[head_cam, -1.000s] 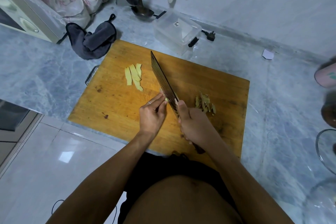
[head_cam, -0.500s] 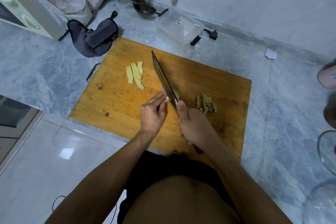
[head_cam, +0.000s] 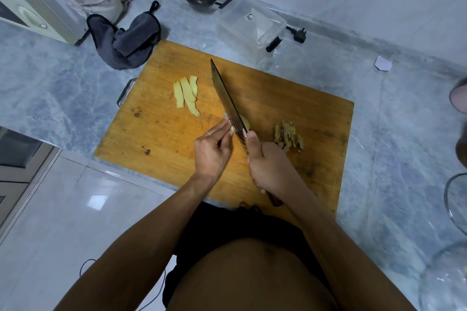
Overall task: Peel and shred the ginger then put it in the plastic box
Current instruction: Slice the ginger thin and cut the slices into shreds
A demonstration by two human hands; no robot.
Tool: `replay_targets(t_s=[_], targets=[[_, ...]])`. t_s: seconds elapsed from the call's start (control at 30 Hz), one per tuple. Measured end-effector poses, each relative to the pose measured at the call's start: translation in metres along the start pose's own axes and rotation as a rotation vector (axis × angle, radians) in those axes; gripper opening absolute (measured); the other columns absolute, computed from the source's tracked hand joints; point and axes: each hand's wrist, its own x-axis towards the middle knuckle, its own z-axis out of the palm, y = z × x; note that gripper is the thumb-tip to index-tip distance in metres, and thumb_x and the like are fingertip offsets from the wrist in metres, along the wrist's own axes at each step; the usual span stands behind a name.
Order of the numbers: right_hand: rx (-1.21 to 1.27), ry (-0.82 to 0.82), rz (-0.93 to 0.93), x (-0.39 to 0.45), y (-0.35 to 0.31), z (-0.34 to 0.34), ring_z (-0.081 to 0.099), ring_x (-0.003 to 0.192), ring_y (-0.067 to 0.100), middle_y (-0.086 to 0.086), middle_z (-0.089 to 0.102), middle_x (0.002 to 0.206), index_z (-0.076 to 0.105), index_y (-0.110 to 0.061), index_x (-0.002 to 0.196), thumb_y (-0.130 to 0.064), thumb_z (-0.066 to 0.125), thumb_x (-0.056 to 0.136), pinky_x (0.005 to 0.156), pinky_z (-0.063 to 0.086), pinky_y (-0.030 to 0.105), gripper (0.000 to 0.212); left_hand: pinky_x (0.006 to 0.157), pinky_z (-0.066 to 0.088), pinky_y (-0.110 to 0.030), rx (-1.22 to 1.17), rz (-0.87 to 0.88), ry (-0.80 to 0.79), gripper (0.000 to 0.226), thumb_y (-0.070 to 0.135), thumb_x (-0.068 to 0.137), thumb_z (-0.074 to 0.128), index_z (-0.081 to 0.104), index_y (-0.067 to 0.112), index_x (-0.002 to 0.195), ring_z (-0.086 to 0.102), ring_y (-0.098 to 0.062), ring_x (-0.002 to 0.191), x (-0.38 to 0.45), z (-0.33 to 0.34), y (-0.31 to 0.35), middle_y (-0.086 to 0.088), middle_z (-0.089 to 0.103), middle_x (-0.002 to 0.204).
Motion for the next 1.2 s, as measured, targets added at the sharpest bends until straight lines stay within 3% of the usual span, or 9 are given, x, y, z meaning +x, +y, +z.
replay_targets(t_s=[0.2, 0.37, 0.47, 0.57, 0.63, 0.77, 0.9, 1.2], targets=[[-0.025, 0.007, -0.018, -0.002, 0.0, 0.001, 0.053, 0.046, 0.02, 0.005, 0.052, 0.051, 0.054, -0.007, 0.064, -0.051, 0.021, 0.105, 0.067, 0.057, 0.048, 0.069, 0.097, 0.044, -0.01, -0.01, -0.029, 0.032, 0.023, 0.003, 0.086, 0.068, 0.074, 0.003, 0.109, 0.058, 0.004, 0.109, 0.001, -0.001, 0.002, -0.009, 0.071, 0.115], [-0.05, 0.025, -0.023, 0.013, 0.002, 0.008, 0.051, 0.048, 0.02, 0.005, 0.051, 0.05, 0.05, -0.011, 0.055, -0.052, 0.02, 0.106, 0.073, 0.056, 0.047, 0.072, 0.097, 0.045, -0.01, -0.026, -0.038, 0.038, 0.024, 0.001, 0.086, 0.068, 0.074, 0.002, 0.109, 0.056, 0.006, 0.111, 0.0, -0.001, 0.004, -0.009, 0.07, 0.115], [0.012, 0.026, 0.003, 0.017, 0.009, 0.01, 0.05, 0.045, 0.025, 0.011, 0.052, 0.052, 0.052, -0.005, 0.062, -0.055, 0.02, 0.104, 0.061, 0.055, 0.047, 0.072, 0.097, 0.048, -0.015, -0.033, -0.04, 0.03, 0.023, 0.003, 0.086, 0.069, 0.074, 0.004, 0.109, 0.059, 0.004, 0.11, 0.001, -0.001, 0.003, -0.008, 0.071, 0.116], [0.087, 0.024, 0.027, 0.017, 0.015, 0.01, 0.05, 0.042, 0.023, 0.011, 0.05, 0.054, 0.053, -0.007, 0.068, -0.056, 0.021, 0.104, 0.047, 0.045, 0.034, 0.069, 0.098, 0.047, -0.015, -0.029, -0.035, 0.019, 0.024, 0.003, 0.086, 0.07, 0.074, 0.005, 0.11, 0.059, 0.003, 0.11, 0.004, -0.001, 0.003, -0.007, 0.071, 0.116], [0.116, 0.03, 0.031, 0.016, 0.016, 0.011, 0.049, 0.04, 0.019, 0.006, 0.049, 0.05, 0.052, -0.01, 0.066, -0.057, 0.022, 0.103, 0.046, 0.042, 0.029, 0.067, 0.098, 0.047, -0.015, -0.027, -0.037, 0.019, 0.024, 0.003, 0.086, 0.07, 0.074, 0.005, 0.11, 0.06, 0.002, 0.11, 0.003, -0.002, 0.003, -0.006, 0.071, 0.117], [0.116, 0.039, 0.021, 0.015, 0.016, 0.009, 0.05, 0.041, 0.016, 0.001, 0.05, 0.048, 0.052, -0.012, 0.064, -0.058, 0.024, 0.103, 0.053, 0.044, 0.036, 0.066, 0.098, 0.047, -0.017, -0.045, -0.032, 0.027, 0.023, 0.003, 0.086, 0.071, 0.075, 0.005, 0.109, 0.064, -0.004, 0.109, 0.002, -0.003, 0.003, -0.006, 0.071, 0.117], [0.078, 0.041, -0.018, 0.004, 0.009, 0.001, 0.054, 0.05, 0.023, 0.008, 0.055, 0.056, 0.054, -0.01, 0.065, -0.058, 0.022, 0.102, 0.064, 0.053, 0.047, 0.069, 0.098, 0.047, -0.016, -0.045, -0.03, 0.007, 0.021, 0.005, 0.086, 0.071, 0.076, 0.005, 0.107, 0.065, -0.007, 0.11, 0.003, -0.003, 0.003, -0.005, 0.071, 0.118], [0.044, 0.046, -0.023, -0.012, 0.004, 0.0, 0.051, 0.05, 0.021, 0.007, 0.052, 0.058, 0.052, -0.011, 0.067, -0.056, 0.02, 0.103, 0.066, 0.054, 0.049, 0.066, 0.097, 0.048, -0.016, -0.046, -0.039, 0.004, 0.019, 0.006, 0.088, 0.07, 0.077, 0.005, 0.105, 0.066, -0.007, 0.108, 0.002, -0.002, 0.0, -0.004, 0.071, 0.117]])
